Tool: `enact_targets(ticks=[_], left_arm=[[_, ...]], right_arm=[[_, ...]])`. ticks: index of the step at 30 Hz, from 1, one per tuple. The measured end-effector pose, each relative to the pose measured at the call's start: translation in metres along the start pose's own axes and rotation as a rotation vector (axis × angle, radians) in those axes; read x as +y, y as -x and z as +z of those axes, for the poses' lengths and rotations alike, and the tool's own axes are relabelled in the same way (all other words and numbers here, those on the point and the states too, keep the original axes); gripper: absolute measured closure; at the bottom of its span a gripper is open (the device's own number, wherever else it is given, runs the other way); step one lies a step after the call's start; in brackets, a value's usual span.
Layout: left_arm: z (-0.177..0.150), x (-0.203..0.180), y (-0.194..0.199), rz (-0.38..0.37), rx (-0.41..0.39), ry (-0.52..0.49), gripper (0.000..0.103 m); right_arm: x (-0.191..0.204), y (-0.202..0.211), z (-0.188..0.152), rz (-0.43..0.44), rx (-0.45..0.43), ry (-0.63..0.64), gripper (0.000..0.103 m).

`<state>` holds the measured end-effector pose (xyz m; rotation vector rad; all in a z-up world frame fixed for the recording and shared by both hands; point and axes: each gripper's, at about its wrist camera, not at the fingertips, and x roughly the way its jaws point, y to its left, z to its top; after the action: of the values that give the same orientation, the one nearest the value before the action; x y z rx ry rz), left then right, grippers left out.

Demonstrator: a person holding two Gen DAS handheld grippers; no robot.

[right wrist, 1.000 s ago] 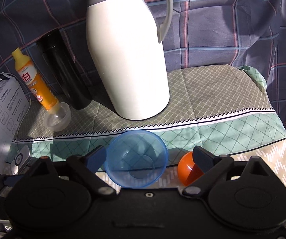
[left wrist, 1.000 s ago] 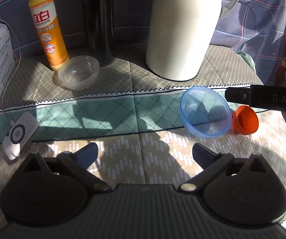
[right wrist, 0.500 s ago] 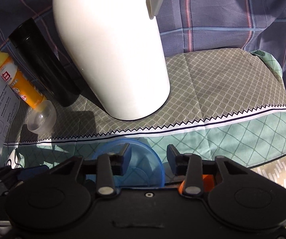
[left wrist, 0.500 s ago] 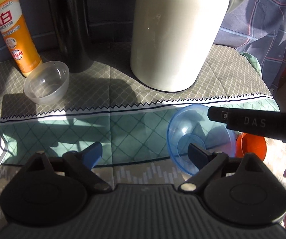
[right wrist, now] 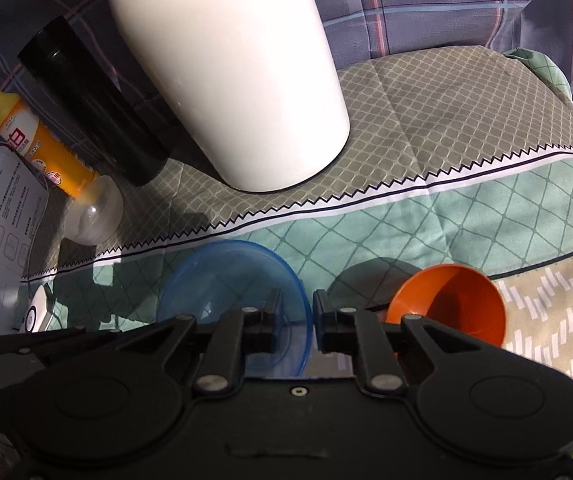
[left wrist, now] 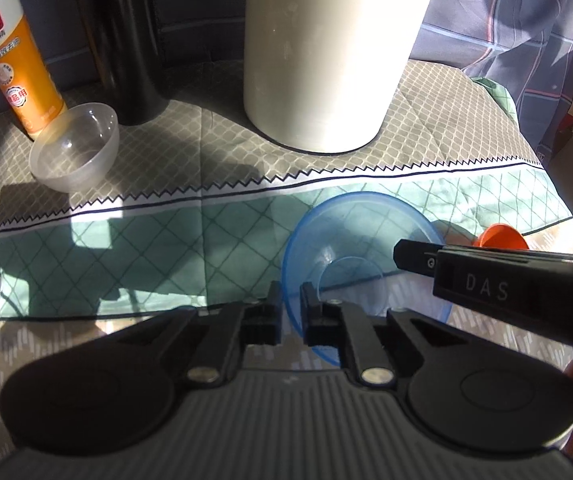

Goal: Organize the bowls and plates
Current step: 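Carry the blue bowl with both grippers and lower it onto the yellow plate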

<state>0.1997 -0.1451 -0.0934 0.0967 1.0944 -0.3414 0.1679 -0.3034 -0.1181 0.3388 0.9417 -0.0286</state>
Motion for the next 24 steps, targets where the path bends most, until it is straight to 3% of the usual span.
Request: enact_targets(ticks=[8,24], left_arm=[[-0.025,0.017,0.046,0.010,0.015,-0.011,0.094],[-0.127,0.035,0.108,-0.013,0.088,0.013,0.092]], right_arm=[[0.032,0.039,-0.032,0.047,-0.001,0.057,0.087],[0.074,0.094,-0.134,0.094,0.099,0.184,0.087]])
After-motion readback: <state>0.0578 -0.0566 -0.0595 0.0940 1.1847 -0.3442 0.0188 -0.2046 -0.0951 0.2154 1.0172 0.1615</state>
